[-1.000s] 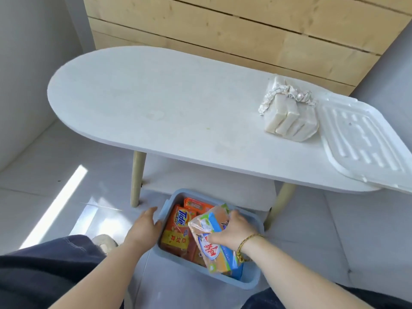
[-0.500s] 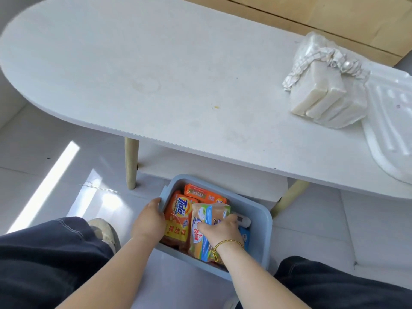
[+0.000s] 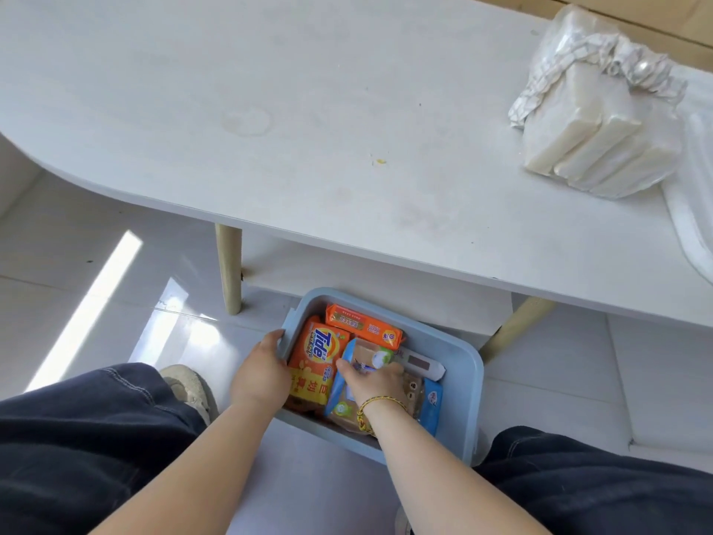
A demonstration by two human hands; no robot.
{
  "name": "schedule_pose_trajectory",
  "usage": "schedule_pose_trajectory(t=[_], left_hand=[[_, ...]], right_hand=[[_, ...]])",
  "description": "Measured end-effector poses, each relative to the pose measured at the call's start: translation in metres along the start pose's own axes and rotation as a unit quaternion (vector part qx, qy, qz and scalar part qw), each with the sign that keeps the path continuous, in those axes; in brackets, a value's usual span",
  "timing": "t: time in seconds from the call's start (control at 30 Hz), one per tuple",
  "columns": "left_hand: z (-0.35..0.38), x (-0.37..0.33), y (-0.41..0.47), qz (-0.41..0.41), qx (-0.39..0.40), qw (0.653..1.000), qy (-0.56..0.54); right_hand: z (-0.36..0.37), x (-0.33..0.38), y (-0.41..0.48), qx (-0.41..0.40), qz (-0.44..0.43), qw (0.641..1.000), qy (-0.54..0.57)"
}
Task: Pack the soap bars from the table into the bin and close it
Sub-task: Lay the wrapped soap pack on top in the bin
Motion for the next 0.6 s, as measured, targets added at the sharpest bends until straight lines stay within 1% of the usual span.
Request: schedule_pose_trajectory(t=[0.13,0.2,0.4,0.5,0.6], left_hand=[[0.000,0.000,0.000,-0.006,0.000,1.000,-0.005],[0.001,-0.001,0.000,-0.008,-0.001,1.000,-0.005],[-0.001,0.000,0.000,-0.007,0.008,1.000,0.012],[-0.005,0.008,-0.001,-0.009,-0.006,0.999,0.031],[-0.009,0.011,-0.002,-0.010,-0.011,0.999,0.045]], right_hand=[[0.012,-0.007,0.005,0.029,0.027,0.993,0.109],[0.020,-0.012,0.002,0.046,0.025,0.988,0.148],[0.026,-0.004,-0.005,0.061,-0.014,0.992,0.108],[0.033,0.002,-0.009,0.085,-0.039,0.991,0.093],[0.037,0.005,-0.012,0.107,-0.046,0.989,0.096]])
Point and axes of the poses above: each hand's wrist, its own y-axis towards the middle knuckle, its own z-axis out of the palm, x = y × z, the point moved 8 cm from there along y, towards the middle knuckle, and after that the axes turned 5 degrees about -x, right-handed, at the moved point
